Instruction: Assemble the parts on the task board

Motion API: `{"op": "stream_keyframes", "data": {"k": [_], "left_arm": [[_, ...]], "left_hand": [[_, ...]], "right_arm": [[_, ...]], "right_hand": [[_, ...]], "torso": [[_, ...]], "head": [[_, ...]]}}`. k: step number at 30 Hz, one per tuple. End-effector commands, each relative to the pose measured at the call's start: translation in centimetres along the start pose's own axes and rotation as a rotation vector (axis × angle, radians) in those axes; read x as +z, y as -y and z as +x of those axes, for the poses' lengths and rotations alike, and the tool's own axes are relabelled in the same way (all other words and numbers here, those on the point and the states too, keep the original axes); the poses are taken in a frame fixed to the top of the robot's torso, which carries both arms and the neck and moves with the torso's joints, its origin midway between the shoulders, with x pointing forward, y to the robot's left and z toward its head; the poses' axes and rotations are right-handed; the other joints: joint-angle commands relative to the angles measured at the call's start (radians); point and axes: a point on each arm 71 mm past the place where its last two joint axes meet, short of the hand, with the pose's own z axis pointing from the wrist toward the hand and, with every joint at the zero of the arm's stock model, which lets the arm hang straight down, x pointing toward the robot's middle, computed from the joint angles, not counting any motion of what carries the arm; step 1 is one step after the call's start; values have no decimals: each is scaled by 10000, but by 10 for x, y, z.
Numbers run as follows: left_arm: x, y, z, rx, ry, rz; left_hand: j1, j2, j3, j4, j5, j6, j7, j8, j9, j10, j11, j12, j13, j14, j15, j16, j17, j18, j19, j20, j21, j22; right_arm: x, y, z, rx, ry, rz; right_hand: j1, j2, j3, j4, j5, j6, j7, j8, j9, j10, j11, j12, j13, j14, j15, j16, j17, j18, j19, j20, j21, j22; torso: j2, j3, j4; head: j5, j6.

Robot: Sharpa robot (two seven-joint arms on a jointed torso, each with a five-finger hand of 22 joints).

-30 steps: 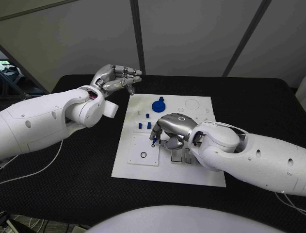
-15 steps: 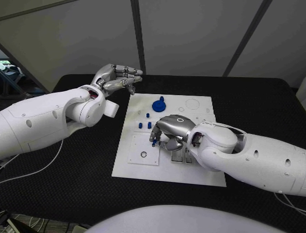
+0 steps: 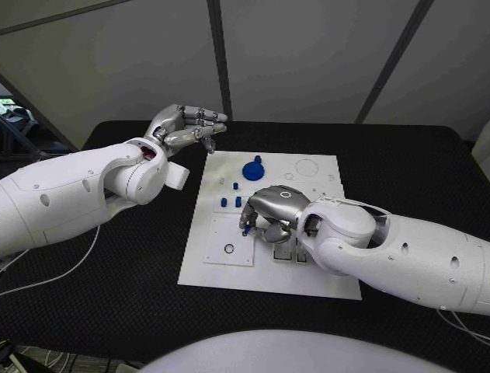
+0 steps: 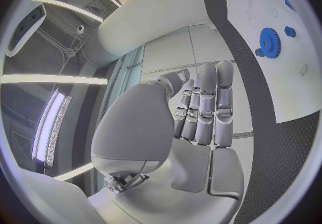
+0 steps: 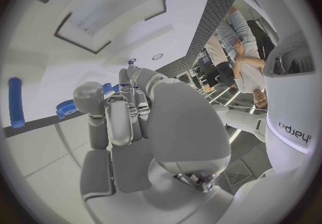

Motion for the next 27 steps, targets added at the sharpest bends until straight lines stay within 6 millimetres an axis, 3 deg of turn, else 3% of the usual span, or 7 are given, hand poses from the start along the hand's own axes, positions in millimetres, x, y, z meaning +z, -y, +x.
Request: {"op": "stream_keyframes", "data": {"k": [1, 27], "left_arm": [[1, 1, 1, -86, -100, 22], [1, 0, 0, -83, -98, -32]], "left_hand": [[-93, -3, -16, -65, -23, -59, 17, -6, -9, -70, -27, 56, -13, 39, 61, 0, -14, -120, -30, 16, -41, 6], [-98, -3, -17, -68, -22, -70, 22, -5, -9, -88, -23, 65, -16, 35, 66, -1, -22, -120, -32, 19, -45, 5]], "right_arm": [[1, -1, 1, -222, -118, -3], [3, -2, 6, -278, -462, 49]], "right_hand": [[-80, 4, 16, -53, -57, -11, 55, 50, 10, 24, 23, -50, -5, 542, -27, 32, 8, -135, -80, -14, 61, 9], [-97, 15, 1, -62, -72, 3, 52, 56, 15, 38, 21, -53, -1, 552, -26, 74, 57, -138, -72, -11, 75, 32]], "torso": [[9, 4, 0], [5, -1, 7]], "head": [[15, -13], [54, -97]]}}
